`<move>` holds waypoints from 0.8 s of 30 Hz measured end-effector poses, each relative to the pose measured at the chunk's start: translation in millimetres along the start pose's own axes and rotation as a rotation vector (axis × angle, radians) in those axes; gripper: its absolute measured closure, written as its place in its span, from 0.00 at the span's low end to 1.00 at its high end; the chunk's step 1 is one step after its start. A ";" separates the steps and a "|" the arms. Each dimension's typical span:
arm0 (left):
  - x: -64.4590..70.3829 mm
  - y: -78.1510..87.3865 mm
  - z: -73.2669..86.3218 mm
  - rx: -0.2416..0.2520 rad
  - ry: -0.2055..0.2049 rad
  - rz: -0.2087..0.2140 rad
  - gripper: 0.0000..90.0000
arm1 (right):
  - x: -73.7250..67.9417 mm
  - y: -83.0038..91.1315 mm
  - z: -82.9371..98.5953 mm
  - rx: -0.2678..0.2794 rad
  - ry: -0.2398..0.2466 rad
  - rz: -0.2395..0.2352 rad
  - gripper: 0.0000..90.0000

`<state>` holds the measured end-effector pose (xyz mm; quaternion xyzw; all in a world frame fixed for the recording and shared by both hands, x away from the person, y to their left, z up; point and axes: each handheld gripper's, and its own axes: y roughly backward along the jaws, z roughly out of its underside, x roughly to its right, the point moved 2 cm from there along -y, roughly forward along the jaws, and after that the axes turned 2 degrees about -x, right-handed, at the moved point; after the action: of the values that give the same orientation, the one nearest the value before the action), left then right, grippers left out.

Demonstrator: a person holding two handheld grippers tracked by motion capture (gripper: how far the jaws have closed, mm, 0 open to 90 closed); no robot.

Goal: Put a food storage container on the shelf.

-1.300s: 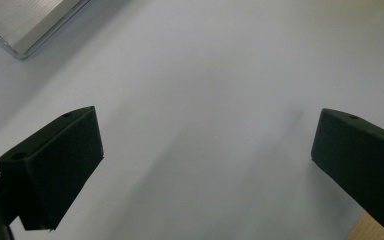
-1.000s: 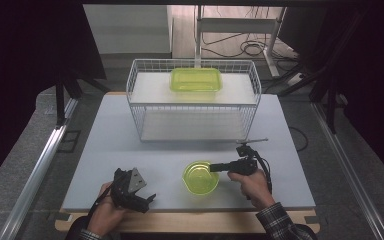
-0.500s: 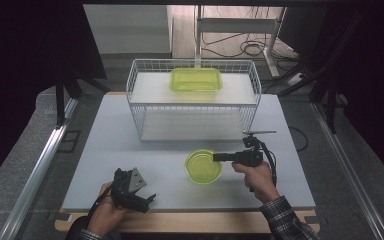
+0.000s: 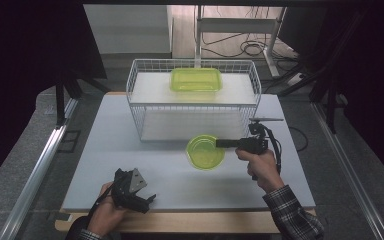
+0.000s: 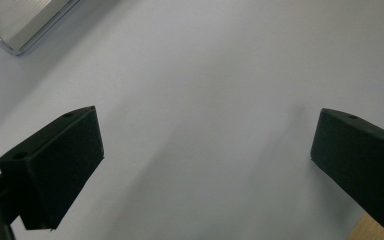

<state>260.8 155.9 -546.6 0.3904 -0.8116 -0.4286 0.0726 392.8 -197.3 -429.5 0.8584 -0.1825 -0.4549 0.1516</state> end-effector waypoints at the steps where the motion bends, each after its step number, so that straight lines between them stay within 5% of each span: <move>1: 0.0 0.0 0.0 0.000 0.000 0.000 0.00 | 0.0 0.0 0.0 0.000 0.000 0.000 0.90; 24: -2.3 1.6 0.1 0.013 0.011 -0.008 0.00 | -27.1 17.0 -50.4 0.072 0.017 -0.019 0.90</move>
<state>261.4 158.1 -544.9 0.3965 -0.8123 -0.4215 0.0728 417.9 -195.4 -375.4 0.8688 -0.1895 -0.4421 0.1177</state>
